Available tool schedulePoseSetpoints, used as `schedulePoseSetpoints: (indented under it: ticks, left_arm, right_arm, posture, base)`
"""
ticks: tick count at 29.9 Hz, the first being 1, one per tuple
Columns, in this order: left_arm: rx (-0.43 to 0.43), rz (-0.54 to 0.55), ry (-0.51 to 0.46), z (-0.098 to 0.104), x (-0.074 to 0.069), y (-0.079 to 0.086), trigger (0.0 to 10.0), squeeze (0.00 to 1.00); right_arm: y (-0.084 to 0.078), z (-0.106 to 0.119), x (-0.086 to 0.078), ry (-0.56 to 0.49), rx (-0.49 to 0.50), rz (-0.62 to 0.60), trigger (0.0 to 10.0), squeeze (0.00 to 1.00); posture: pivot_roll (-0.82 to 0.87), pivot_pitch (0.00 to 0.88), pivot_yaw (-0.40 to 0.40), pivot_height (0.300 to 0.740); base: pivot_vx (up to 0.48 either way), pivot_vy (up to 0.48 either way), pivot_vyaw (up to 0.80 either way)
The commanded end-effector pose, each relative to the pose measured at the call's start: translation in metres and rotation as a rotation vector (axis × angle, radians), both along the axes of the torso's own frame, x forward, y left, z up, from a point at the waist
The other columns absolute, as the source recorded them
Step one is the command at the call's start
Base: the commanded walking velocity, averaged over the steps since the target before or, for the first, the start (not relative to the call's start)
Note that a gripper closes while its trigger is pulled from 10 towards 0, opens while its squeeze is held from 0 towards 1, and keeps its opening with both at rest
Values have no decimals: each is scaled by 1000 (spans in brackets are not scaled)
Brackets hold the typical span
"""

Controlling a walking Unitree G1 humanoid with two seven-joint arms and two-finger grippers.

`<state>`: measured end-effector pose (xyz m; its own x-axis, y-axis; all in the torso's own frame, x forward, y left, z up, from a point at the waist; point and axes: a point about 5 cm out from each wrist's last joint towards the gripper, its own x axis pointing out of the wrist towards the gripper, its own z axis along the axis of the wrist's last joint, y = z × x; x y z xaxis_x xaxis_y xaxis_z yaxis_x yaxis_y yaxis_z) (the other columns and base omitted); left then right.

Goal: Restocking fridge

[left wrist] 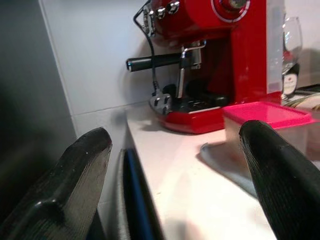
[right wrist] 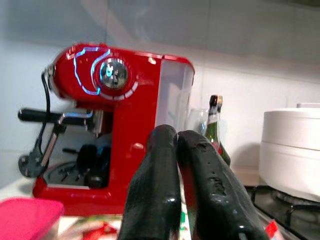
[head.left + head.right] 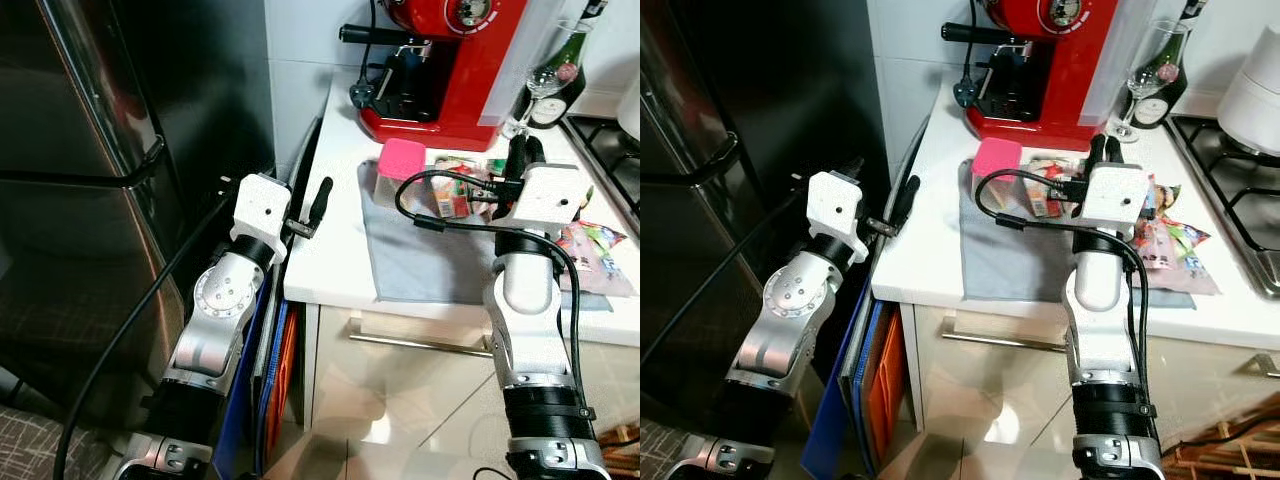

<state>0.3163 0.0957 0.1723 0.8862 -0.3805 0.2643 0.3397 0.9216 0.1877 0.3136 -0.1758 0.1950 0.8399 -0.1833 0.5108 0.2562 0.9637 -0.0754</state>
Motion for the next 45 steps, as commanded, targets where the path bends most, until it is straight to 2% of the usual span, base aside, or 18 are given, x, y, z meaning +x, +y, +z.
schedulePoseSetpoints:
  ticks: [1,5,9,14,15,16,18,19,20,21,24,25,28,37,38,41,42,45]
  left_arm:
    - [-1,-1,-17,5,1,-2,10000,0]
    - [-2,5,-17,7,3,-1,10000,0]
    - [0,8,-22,8,3,0,10000,0]
    - [5,4,-22,7,2,-1,10000,0]
    - [5,4,-22,7,2,-1,10000,0]
    - [5,1,-27,8,2,-2,10000,0]
    - [5,2,-29,8,2,-2,10000,0]
    - [5,3,-29,8,2,-2,10000,0]
    - [9,4,-28,7,2,-3,10000,0]
    - [13,3,-27,7,2,-3,10000,0]
    - [15,3,-26,6,2,-3,10000,0]
    - [22,4,-22,5,2,-3,10000,0]
    - [20,-3,-11,3,2,-4,10000,0]
    - [20,-2,6,-1,3,-1,10000,0]
    - [26,0,23,-7,3,-1,10000,0]
    - [26,5,53,-14,3,1,10000,0]
    - [23,-5,95,-26,-3,3,10000,0]
    - [32,-32,121,-34,-12,1,10000,0]
  right_arm:
    - [5,5,0,-24,-5,9,0,0]
    - [6,6,1,-28,-11,13,0,0]
    - [10,14,1,-76,-51,26,0,0]
    - [21,46,0,-214,-124,78,0,0]
    - [21,46,0,-214,-124,78,0,0]
    - [25,42,6,-160,-103,134,0,4]
    - [27,39,8,-135,-93,150,0,4]
    - [28,32,11,-85,-76,149,0,0]
    - [27,25,13,-38,-48,137,8431,0]
    - [26,18,15,1,-5,140,10000,0]
    - [25,10,16,35,21,132,10000,0]
    - [24,5,15,45,27,132,10000,1000]
    - [24,-6,9,68,21,124,10000,1000]
    - [23,-19,6,114,17,124,10000,1000]
    - [21,-29,4,143,14,119,10000,1000]
    - [19,-38,0,170,5,112,10000,1000]
    - [15,-50,-9,201,4,90,10000,1000]
    - [10,-58,-19,222,3,70,10000,1000]
  posture:
    - [-60,0,27,740]
    - [-58,0,26,740]
    - [-54,0,26,740]
    - [-57,0,27,740]
    - [-57,0,27,740]
    - [-57,0,27,740]
    - [-56,0,26,740]
    - [-54,0,24,740]
    - [-54,0,24,740]
    - [-54,0,24,740]
    - [-55,0,24,740]
    - [-56,0,25,740]
    - [-57,0,27,740]
    - [-58,0,24,740]
    - [-56,0,22,740]
    - [-56,0,20,740]
    - [-57,0,18,740]
    - [-55,0,18,740]
  base:
    - [-285,0,0]
    - [-323,0,0]
    - [-343,0,0]
    - [-341,0,0]
    - [-341,0,0]
    - [0,0,0]
    - [0,0,0]
    - [0,0,0]
    - [0,0,0]
    - [0,0,0]
    - [0,0,0]
    - [0,0,0]
    - [0,0,0]
    - [0,0,0]
    - [0,0,0]
    - [0,0,0]
    - [0,0,0]
    - [0,0,0]
